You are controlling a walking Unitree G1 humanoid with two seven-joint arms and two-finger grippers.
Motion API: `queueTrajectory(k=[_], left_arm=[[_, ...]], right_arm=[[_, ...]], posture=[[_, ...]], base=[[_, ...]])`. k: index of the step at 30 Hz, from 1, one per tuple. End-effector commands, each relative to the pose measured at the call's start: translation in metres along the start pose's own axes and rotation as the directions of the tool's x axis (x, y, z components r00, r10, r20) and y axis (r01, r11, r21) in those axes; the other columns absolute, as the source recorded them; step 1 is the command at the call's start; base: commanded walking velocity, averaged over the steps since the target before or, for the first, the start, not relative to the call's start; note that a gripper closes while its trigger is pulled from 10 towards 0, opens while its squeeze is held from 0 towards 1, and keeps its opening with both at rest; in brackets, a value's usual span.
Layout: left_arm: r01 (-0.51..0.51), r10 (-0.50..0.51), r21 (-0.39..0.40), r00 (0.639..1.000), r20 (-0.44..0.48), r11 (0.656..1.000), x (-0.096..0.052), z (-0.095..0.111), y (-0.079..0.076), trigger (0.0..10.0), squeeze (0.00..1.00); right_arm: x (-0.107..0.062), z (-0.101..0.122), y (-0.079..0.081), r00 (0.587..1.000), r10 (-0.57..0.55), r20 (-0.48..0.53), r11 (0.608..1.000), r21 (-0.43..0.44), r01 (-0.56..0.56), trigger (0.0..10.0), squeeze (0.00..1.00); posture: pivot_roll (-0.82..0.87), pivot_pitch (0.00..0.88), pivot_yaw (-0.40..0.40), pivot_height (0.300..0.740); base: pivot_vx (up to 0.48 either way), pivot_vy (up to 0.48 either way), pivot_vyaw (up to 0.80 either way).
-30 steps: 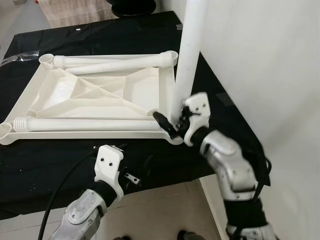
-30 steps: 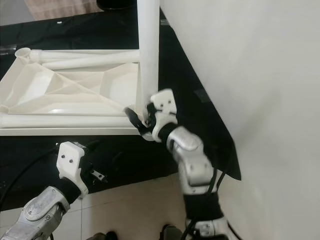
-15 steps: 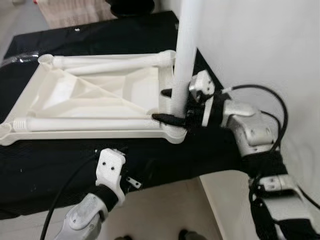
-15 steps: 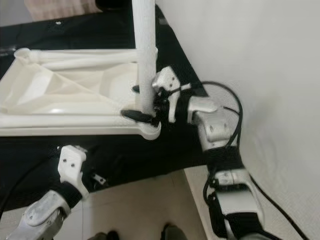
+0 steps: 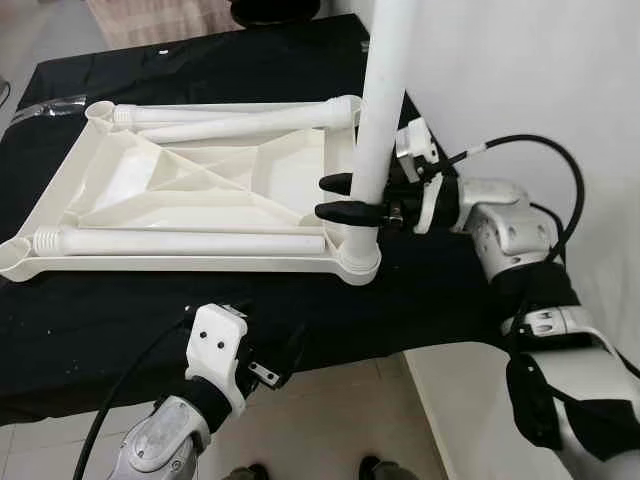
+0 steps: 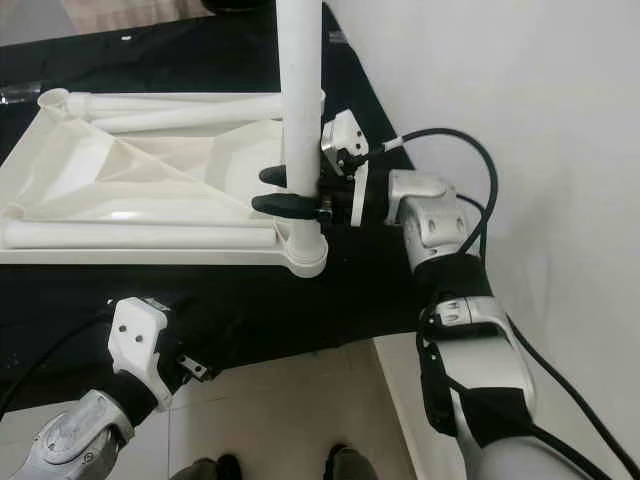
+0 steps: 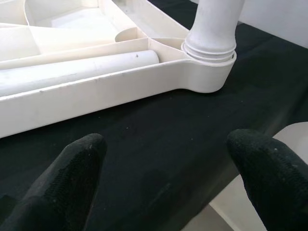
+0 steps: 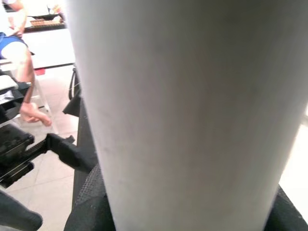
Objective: Building children table
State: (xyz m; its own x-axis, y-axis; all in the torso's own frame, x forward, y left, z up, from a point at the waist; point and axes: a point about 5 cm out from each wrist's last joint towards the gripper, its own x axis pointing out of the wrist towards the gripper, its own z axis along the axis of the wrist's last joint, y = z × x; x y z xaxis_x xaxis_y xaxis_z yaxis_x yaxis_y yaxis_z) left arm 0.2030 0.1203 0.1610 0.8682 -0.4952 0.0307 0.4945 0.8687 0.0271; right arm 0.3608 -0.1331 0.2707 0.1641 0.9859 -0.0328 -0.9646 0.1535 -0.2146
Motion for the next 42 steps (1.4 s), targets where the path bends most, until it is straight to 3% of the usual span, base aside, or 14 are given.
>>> queueTrajectory(k=[1,7,8,10,12,17,18,20,21,23,24,34,35,42], left_arm=[[0.005,-0.005,0.002,1.0,-0.03,1.0,-0.002,-0.005,0.0,10.0,0.0],[0.006,-0.007,-0.004,1.0,-0.029,1.0,-0.001,-0.006,-0.001,10.0,0.0],[0.005,-0.005,-0.003,1.0,-0.03,1.0,-0.001,-0.006,0.0,10.0,0.0],[0.004,-0.005,-0.004,1.0,-0.028,1.0,0.001,-0.006,0.004,10.0,0.0],[0.006,-0.006,-0.005,1.0,-0.027,1.0,0.003,-0.006,0.005,10.0,0.0],[0.02,-0.02,-0.001,0.999,-0.027,1.0,0.008,-0.008,0.007,10.0,0.0],[0.023,-0.023,0.003,0.999,-0.026,1.0,0.01,-0.009,0.008,10.0,0.0],[0.024,-0.024,0.006,0.999,-0.026,1.0,0.012,-0.009,0.008,10.0,0.0],[0.017,-0.017,0.009,1.0,-0.023,1.0,0.013,-0.009,0.009,10.0,0.0],[0.006,-0.006,0.01,1.0,-0.019,1.0,0.013,-0.009,0.01,10.0,0.0],[-0.004,0.004,0.01,1.0,-0.016,1.0,0.014,-0.009,0.01,10.0,0.0],[-0.009,0.009,0.009,1.0,-0.003,1.0,0.016,-0.008,0.007,10.0,0.0],[-0.006,0.006,0.008,1.0,-0.002,1.0,0.015,-0.007,0.006,10.0,0.0],[-0.003,0.003,0.011,1.0,-0.006,1.0,0.008,-0.004,0.0,10.0,0.0]], right_arm=[[-0.006,-0.011,0.01,0.999,-0.021,-0.039,1.0,-0.016,0.02,0.0,0.0],[-0.008,-0.028,0.028,0.942,-0.333,-0.04,0.943,-0.011,0.333,0.0,0.0],[-0.004,-0.044,0.038,0.707,-0.702,-0.082,0.71,0.0,0.705,0.0,0.0],[0.007,-0.066,0.085,0.446,-0.878,-0.176,0.449,0.022,0.893,0.0,0.0],[0.01,-0.067,0.095,0.404,-0.895,-0.187,0.409,0.014,0.912,0.0,0.0],[0.035,-0.07,0.091,0.508,-0.845,-0.169,0.509,0.038,0.86,0.0,0.0],[0.039,-0.068,0.086,0.517,-0.841,-0.161,0.517,0.043,0.855,4.4,0.0],[0.04,-0.067,0.084,0.513,-0.844,-0.157,0.513,0.045,0.857,4.4,0.0],[0.042,-0.066,0.081,0.534,-0.832,-0.152,0.531,0.06,0.845,10.0,0.0],[0.043,-0.065,0.08,0.586,-0.796,-0.148,0.581,0.084,0.81,10.0,0.22],[0.043,-0.062,0.079,0.616,-0.775,-0.138,0.606,0.111,0.787,10.0,1.0],[0.028,-0.041,0.059,0.86,-0.509,-0.033,0.858,0.053,0.51,10.0,1.0],[0.025,-0.039,0.056,0.902,-0.431,-0.033,0.902,0.017,0.431,10.0,0.0],[0.017,-0.027,0.022,0.975,-0.217,-0.053,0.976,-0.015,0.216,10.0,0.0]], posture=[[0.08,0.244,-0.003,0.74],[0.07,0.237,-0.017,0.74],[0.05,0.233,-0.008,0.74],[0.03,0.23,0.011,0.74],[0.02,0.23,0.013,0.74],[0.02,0.198,0.017,0.74],[0.02,0.186,0.014,0.74],[0.02,0.188,0.011,0.74],[0.02,0.184,0.002,0.74],[0.02,0.183,-0.001,0.74],[0.02,0.185,-0.007,0.74],[0.03,0.193,-0.022,0.74],[0.04,0.204,-0.026,0.74],[0.09,0.244,-0.027,0.74]], base=[[0.0,0.0,0.0],[0.0,0.0,0.0],[0.0,0.0,0.0],[0.0,0.0,0.0],[0.0,0.0,0.0],[0.0,0.0,0.0],[0.0,0.0,0.0],[0.0,0.0,0.0],[0.0,0.0,0.0],[0.0,0.0,0.0],[0.0,0.0,0.0],[0.0,0.0,0.0],[0.0,0.0,0.0],[0.0,0.0,0.0]])
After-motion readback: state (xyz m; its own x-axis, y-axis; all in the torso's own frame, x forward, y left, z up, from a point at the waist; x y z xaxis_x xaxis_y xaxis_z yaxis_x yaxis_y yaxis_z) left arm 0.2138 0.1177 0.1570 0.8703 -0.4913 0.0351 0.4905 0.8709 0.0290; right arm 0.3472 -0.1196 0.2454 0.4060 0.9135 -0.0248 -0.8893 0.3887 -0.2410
